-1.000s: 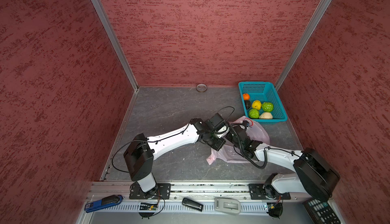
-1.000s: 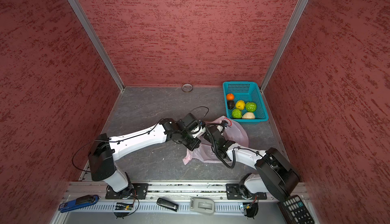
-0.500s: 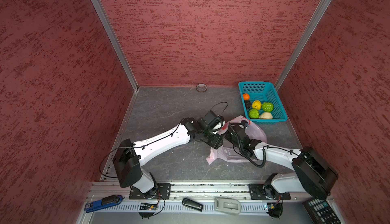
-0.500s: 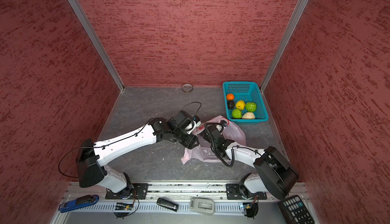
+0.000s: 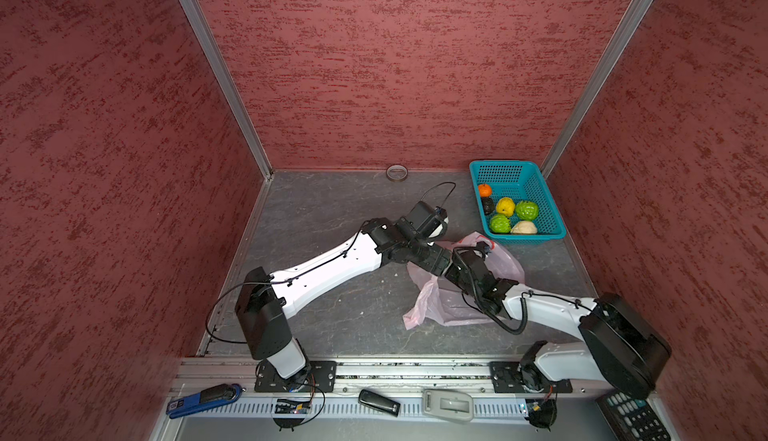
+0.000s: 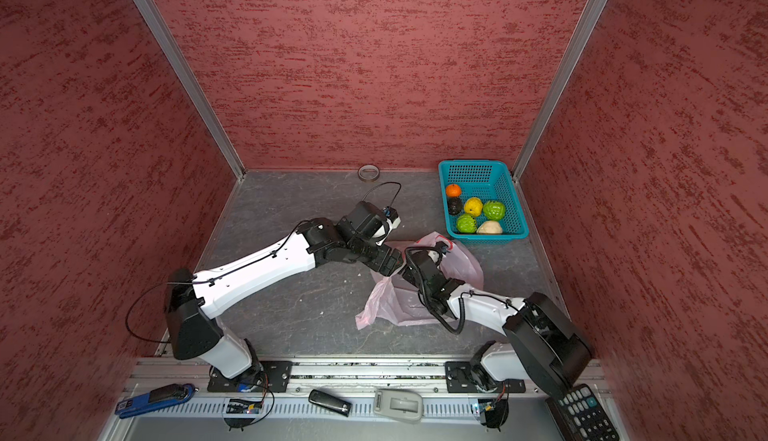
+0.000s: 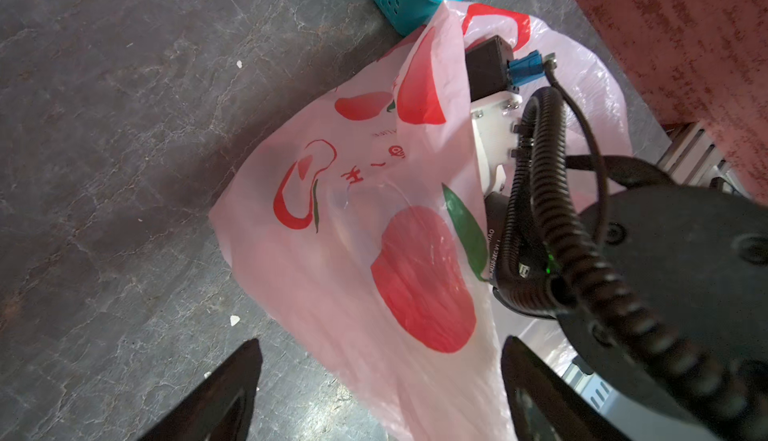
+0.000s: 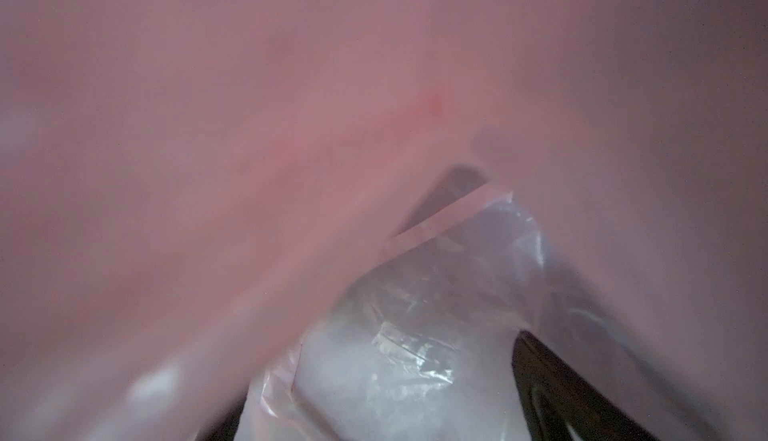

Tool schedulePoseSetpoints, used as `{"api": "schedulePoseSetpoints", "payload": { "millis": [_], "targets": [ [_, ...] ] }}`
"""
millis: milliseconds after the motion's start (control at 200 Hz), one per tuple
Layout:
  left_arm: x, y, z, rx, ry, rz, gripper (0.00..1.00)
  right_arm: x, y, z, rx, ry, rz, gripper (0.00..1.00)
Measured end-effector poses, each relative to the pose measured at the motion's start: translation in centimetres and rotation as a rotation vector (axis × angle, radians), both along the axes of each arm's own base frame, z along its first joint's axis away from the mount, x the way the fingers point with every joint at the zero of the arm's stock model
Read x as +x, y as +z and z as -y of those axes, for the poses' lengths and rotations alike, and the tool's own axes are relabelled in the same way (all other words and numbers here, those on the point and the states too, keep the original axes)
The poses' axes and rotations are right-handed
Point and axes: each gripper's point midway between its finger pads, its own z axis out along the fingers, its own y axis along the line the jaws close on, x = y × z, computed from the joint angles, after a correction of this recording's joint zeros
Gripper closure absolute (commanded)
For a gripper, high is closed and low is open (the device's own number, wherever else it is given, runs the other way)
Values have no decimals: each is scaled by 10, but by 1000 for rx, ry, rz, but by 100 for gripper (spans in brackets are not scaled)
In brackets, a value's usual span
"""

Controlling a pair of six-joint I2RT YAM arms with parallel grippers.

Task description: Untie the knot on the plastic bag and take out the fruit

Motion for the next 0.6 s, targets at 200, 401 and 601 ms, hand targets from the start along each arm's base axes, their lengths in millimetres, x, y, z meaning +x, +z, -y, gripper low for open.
{"api": "schedulePoseSetpoints", "payload": {
  "millis": [200,401,601],
  "targets": [
    [-6,-9,10,17,-52,-12,13,-1,0,0,3,0,-3,2],
    [-15,-13,12,57,-90,-12,16,-1,0,0,9,-5,-5,2],
    [-10,-22,8,105,-77,8,41,-2,-2,1,13,-11,-9,2]
  ]
}}
